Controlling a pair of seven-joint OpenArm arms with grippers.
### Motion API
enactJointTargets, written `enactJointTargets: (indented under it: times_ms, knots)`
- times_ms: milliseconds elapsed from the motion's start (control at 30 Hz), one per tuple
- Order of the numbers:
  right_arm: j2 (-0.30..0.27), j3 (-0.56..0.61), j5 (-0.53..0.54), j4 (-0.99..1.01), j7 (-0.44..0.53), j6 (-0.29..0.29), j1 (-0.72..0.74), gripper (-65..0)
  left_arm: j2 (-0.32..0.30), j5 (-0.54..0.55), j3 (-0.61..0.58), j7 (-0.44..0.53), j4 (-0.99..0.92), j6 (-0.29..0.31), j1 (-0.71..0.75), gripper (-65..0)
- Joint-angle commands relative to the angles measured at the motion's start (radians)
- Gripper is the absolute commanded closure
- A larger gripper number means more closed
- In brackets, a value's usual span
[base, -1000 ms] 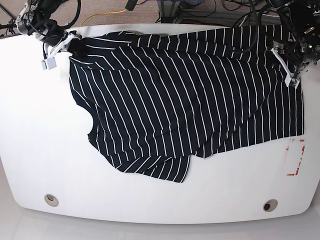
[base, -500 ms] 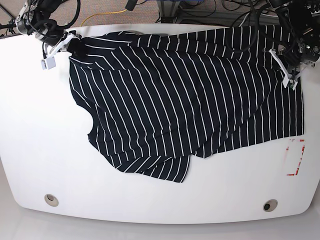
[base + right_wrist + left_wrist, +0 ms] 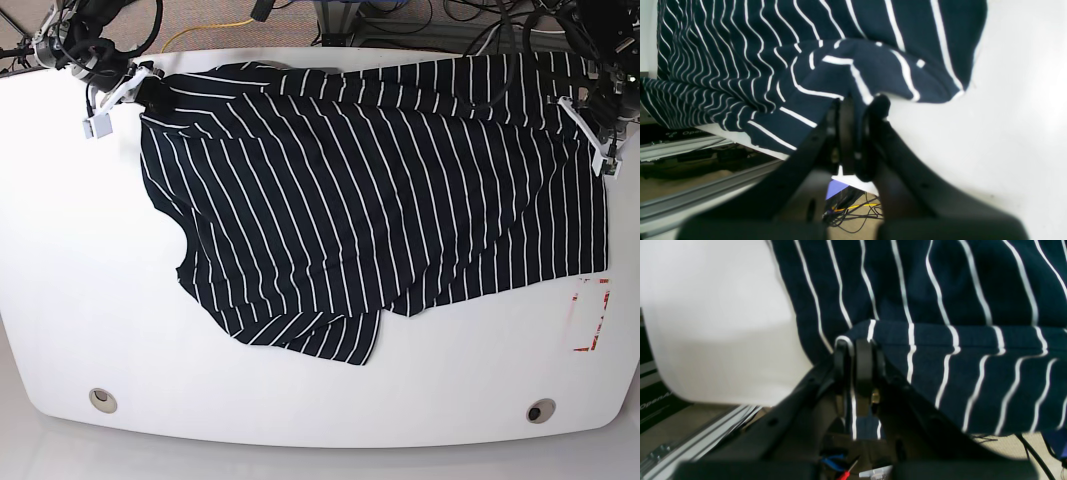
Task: Fold the T-shirt properly
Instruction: 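Pull the shirt edge taut with the left gripper, right gripper holding, then release and regrasp the shirt edge with the right gripper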
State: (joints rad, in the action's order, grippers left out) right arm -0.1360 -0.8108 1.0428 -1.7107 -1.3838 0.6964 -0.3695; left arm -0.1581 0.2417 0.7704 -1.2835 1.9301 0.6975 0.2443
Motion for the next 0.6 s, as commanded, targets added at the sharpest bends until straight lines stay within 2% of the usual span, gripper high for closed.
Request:
enactJointTargets:
  times_ms: [0, 233, 567]
  knots:
    - [-0.014, -0.006, 0.017, -0.013, 0.017, 0.002, 0.002, 0.0, -0.014, -0.006, 0.039, -0.032, 0.045, 0.001, 0.003, -1.7]
    - [-0.017, -0.003, 0.017, -0.013, 0.017, 0.002, 0.034, 0.0, -0.021, -0.006, 0.11, -0.069, 0.068, 0.001, 0.016, -1.8]
    - [-0.014, 0.003, 0.038, -0.013, 0.013, 0.002, 0.065, 0.0, -0.05, -0.003, 0.099, -0.069, 0.068, 0.001, 0.04, -2.1]
